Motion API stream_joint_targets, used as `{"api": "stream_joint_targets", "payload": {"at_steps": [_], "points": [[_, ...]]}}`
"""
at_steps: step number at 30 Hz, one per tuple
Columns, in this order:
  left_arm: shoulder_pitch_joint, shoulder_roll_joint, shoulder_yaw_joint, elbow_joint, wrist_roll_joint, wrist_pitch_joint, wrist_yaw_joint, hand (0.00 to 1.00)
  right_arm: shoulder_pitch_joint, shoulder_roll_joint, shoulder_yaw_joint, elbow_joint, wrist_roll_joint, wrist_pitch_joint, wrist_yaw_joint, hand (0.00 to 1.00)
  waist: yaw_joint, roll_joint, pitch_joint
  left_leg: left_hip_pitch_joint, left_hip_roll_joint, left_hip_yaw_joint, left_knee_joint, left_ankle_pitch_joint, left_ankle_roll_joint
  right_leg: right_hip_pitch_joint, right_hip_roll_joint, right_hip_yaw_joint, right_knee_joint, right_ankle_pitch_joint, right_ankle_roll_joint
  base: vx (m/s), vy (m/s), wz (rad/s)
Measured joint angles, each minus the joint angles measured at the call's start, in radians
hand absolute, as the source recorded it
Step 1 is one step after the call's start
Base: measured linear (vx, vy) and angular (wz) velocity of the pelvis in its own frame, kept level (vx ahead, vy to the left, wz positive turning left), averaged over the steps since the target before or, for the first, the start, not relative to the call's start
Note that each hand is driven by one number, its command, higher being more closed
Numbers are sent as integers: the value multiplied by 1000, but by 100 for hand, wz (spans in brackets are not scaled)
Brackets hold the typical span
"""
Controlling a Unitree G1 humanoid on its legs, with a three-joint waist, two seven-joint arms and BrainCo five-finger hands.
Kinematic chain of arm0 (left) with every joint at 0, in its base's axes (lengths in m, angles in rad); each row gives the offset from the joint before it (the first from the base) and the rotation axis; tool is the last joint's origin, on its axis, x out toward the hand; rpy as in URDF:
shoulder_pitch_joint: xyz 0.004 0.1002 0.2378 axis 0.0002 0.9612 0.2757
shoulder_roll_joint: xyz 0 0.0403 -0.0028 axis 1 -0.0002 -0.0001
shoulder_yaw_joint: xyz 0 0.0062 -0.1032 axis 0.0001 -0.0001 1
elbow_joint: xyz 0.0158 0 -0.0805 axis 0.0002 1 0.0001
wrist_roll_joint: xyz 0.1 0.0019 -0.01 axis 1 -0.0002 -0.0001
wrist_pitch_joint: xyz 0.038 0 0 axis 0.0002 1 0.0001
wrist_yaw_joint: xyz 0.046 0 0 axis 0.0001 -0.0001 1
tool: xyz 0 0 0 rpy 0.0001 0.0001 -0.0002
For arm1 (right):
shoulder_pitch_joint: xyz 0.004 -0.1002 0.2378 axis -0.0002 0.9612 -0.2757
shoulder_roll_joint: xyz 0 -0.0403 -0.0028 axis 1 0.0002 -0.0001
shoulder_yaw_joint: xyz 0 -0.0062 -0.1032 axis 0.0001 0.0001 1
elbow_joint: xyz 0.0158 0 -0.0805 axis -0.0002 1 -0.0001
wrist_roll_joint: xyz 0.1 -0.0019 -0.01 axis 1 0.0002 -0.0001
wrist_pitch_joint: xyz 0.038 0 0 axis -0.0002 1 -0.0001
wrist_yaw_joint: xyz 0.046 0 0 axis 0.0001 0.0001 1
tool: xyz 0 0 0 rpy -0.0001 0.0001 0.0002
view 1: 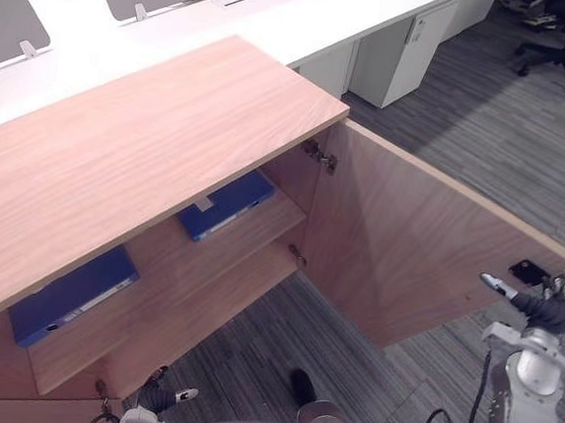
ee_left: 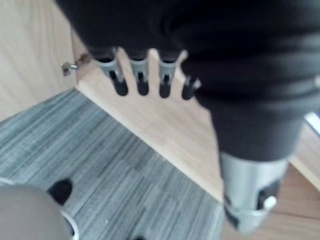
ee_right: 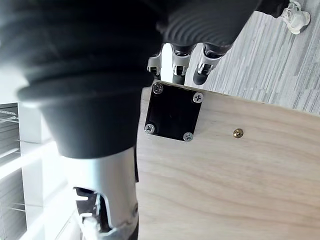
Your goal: Walk over to the cabinet, pick up the folder, carry it to the office cabinet, place the folder inside the office cabinet, then close the office cabinet door
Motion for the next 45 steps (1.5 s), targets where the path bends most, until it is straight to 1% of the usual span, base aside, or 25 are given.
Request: {"api": "stream_joint_targets", "payload": {"at_steps": [4, 6, 8, 9, 13, 14, 16, 17, 18, 19, 20, 21, 22, 23, 24, 25, 27, 29, 31, 34, 36, 38, 40, 43, 45], "points": [[-5, 6, -1, 2, 8, 4, 2, 0, 58, 70, 46, -68, 2, -17, -1, 0, 3, -14, -8, -1, -1, 1, 1, 2, 1, -7, -2, 4, 0, 8, -3, -104, -49, -11], [-11, 11, -1, 6, 8, 8, 3, 0, 96, 104, 94, -107, 3, -39, -1, 0, 6, -17, -10, -2, -3, 1, 3, 2, 1, -15, -3, 2, 0, 14, -14, -132, -61, -24], [-15, 13, -1, 11, 8, 10, 4, 0, 118, 116, 127, -117, 5, -58, 0, 0, 8, -20, -11, -3, -2, 1, 2, 1, 1, -18, -3, -4, 0, 19, -17, -117, -58, -19], [-22, 17, -1, 13, 9, 12, 5, 0, 142, 139, 151, -142, 8, -64, 0, 0, 13, -23, -11, -5, -2, -1, 2, -1, -4, -20, -5, -5, 1, 20, -16, -111, -57, -16], [-40, 28, 0, 43, 22, 20, 20, 0, 205, 160, 254, -150, 49, -111, 3, 0, 21, -37, -12, -9, -4, -36, 2, -1, -4, -19, -2, -25, 7, 32, -21, -91, -60, -17], [-44, 28, 0, 43, 30, 22, 22, 0, 212, 162, 271, -150, 53, -115, 5, 0, 22, -40, -13, -8, -4, -42, 2, -1, -4, -20, -2, -35, 7, 32, -21, -103, -63, -19], [-52, 28, 0, 43, 41, 24, 24, 0, 237, 163, 353, -147, 74, -111, 18, 0, 26, -56, -13, -9, -1, -53, -2, 1, -3, -28, 0, -58, 10, 34, -20, -87, -67, -20], [-56, 28, 0, 43, 46, 25, 24, 0, 247, 163, 374, -143, 74, -106, 27, 0, 28, -59, -14, -10, 0, -54, -3, 3, -2, -30, 1, -59, 11, 37, -19, -75, -70, -9], [-65, 27, -1, 43, 49, 26, 24, 0, 265, 150, 418, -138, 74, -91, 43, 0, 32, -64, -13, -11, 1, -56, -6, 8, -2, -31, 3, -60, 11, 39, -20, -58, -68, 3], [-69, 27, -2, 43, 51, 26, 24, 0, 273, 141, 460, -138, 88, -86, 67, 0, 36, -66, -14, -10, 1, -61, -16, 15, -4, -32, 5, -62, 11, 39, -20, -40, -54, 7], [-71, 27, -2, 43, 51, 26, 24, 0, 274, 139, 475, -138, 88, -83, 78, 0, 37, -66, -14, -10, 1, -63, -18, 18, -5, -32, 5, -63, 11, 39, -20, -40, -47, 13], [-90, 27, -2, 43, 55, 27, 24, 0, 280, 131, 543, -133, 83, -69, 112, 0, 51, -67, -14, -10, 1, -73, -24, 28, -5, -32, 6, -68, 14, 39, -20, -33, -35, 15], [-97, 27, -3, 42, 56, 27, 24, 0, 280, 129, 575, -132, 79, -68, 121, 0, 57, -68, -15, -11, 1, -80, -27, 30, -4, -31, 6, -74, 15, 39, -20, -39, -43, 27], [-104, 28, -3, 41, 56, 26, 28, 0, 298, 125, 649, -133, 69, -78, 154, 0, 63, -73, -18, -10, 0, -92, -39, 42, -6, -31, 5, -86, 18, 38, -21, -39, -41, 29], [-105, 29, -3, 42, 56, 27, 35, 0, 300, 128, 722, -127, 70, -70, 181, 0, 68, -83, -23, -10, -1, -102, -54, 55, -8, -31, 5, -93, 19, 38, -21, -38, -38, 30], [-107, 29, -5, 42, 56, 27, 36, 0, 294, 131, 757, -125, 70, -66, 191, 0, 74, -88, -25, -10, -2, -108, -58, 60, -8, -30, 3, -99, 19, 37, -21, -41, -28, 32], [-107, 26, -25, 42, 58, 27, 40, 0, 246, 160, 828, -89, 70, -51, 224, 0, 97, -104, -37, -17, -7, -137, -72, 75, -7, -29, -4, -122, 22, 34, -22, -38, -14, 38], [-105, 26, -33, 43, 64, 28, 42, 0, 207, 175, 872, -84, 65, -51, 244, 0, 118, -111, -43, -17, -14, -162, -91, 89, -4, -27, -12, -145, 30, 25, -21, -25, 4, 42], [-103, 26, -45, 51, 65, 31, 43, 0, 163, 184, 903, -76, 45, -51, 254, 0, 136, -115, -46, -17, -24, -197, -114, 104, 3, -22, -25, -177, 40, 15, -10, -10, 21, 54], [-102, 28, -54, 51, 65, 33, 44, 0, 102, 200, 908, -41, 18, -51, 248, 0, 155, -122, -51, -17, -43, -250, -151, 127, 17, -8, -49, -228, 42, 3, 3, 23, 56, 59], [-102, 32, -56, 51, 65, 33, 44, 0, 69, 197, 897, -17, -1, -49, 243, 0, 159, -127, -53, -18, -50, -272, -152, 130, 24, -1, -56, -242, 43, -2, 9, 37, 47, 36], [-104, 36, -62, 50, 65, 32, 43, 0, 45, 187, 884, -17, -21, -37, 232, 0, 165, -131, -54, -18, -56, -286, -152, 129, 27, 5, -62, -254, 48, -2, 9, 41, 29, 25], [-104, 41, -62, 51, 65, 33, 43, 0, 9, 173, 849, -11, -40, -26, 211, 0, 175, -133, -54, -29, -63, -322, -152, 129, 29, 8, -72, -274, 55, -7, 14, 50, 30, 39], [-104, 57, -59, 50, 64, 33, 43, 0, -33, 173, 797, 20, -60, -26, 188, 0, 178, -135, -53, -39, -61, -364, -151, 132, 33, 22, -76, -278, 59, -10, 14, 50, 25, 49], [-103, 68, -57, 49, 63, 33, 44, 0, -45, 173, 752, 19, -74, -27, 175, 0, 188, -137, -53, -39, -59, -393, -149, 132, 32, 37, -79, -288, 62, -23, 11, 41, 17, 53]]}}
